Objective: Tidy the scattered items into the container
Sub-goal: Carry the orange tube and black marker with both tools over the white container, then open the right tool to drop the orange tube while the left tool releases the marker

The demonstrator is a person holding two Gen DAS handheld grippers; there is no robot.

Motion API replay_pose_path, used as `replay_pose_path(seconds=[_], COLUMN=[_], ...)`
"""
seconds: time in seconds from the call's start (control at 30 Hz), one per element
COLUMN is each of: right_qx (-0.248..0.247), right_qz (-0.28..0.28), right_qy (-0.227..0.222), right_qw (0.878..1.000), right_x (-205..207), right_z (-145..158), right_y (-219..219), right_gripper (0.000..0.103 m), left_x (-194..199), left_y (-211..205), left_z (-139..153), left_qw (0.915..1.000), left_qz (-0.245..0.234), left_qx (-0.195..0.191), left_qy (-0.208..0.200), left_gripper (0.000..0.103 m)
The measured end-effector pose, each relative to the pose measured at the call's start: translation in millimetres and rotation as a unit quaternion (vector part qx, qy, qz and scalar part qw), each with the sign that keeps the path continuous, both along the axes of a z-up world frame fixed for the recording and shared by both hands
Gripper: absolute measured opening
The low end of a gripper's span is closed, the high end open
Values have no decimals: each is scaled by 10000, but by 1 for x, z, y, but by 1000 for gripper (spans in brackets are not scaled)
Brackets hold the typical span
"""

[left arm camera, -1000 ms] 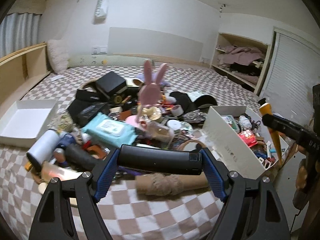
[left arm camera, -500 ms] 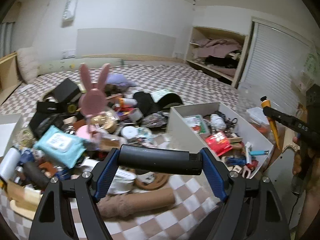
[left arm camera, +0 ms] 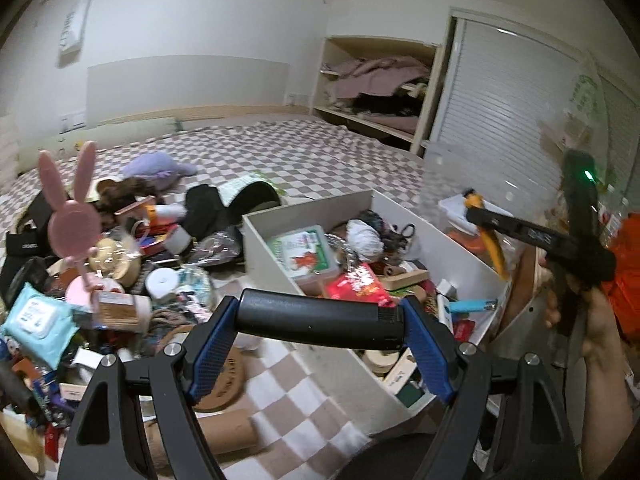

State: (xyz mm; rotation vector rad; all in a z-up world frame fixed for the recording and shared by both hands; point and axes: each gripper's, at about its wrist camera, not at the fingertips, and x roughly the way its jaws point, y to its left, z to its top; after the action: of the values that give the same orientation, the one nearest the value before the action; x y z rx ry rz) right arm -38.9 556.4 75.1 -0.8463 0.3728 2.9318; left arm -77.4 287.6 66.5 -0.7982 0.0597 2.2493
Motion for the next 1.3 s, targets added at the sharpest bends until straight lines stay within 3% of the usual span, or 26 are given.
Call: replay_pose_path(seconds=[0.43,0.57,0.6,0.63,0.7,0.97,1.3], right_qx=[747,859,908,940,915,710,707], right_qz=[157,-43,-140,-222,-294,-173,-8], right_qy=[-993,-1032,-1022,-993,-820,-431,-312], right_qw=[9921,9909,9905,9904,9920,9964,9970], right_x=[-56,-56,-54,-53,-46,-24,-19], right_z=[-27,-29,-28,-26,-21,-1,4], right_y=[14,20,21,22,24,19,9], right_gripper=[29,30,38,69,101,101,101], left_x=[-8,-8,-8,-8,-6,4,21], left_y=[39,49,51,53,58,85,111], left_z=[-21,-25,-26,-27,-28,-32,-48], left_qw=[9991,9986,9985,9983,9979,9950,9869], left_qz=[-336,-429,-455,-485,-549,-831,-1015], left_qx=[-148,-170,-176,-177,-180,-179,-302], left_qy=[-197,-249,-263,-273,-292,-530,-1218], left_gripper=[81,81,81,81,81,81,81])
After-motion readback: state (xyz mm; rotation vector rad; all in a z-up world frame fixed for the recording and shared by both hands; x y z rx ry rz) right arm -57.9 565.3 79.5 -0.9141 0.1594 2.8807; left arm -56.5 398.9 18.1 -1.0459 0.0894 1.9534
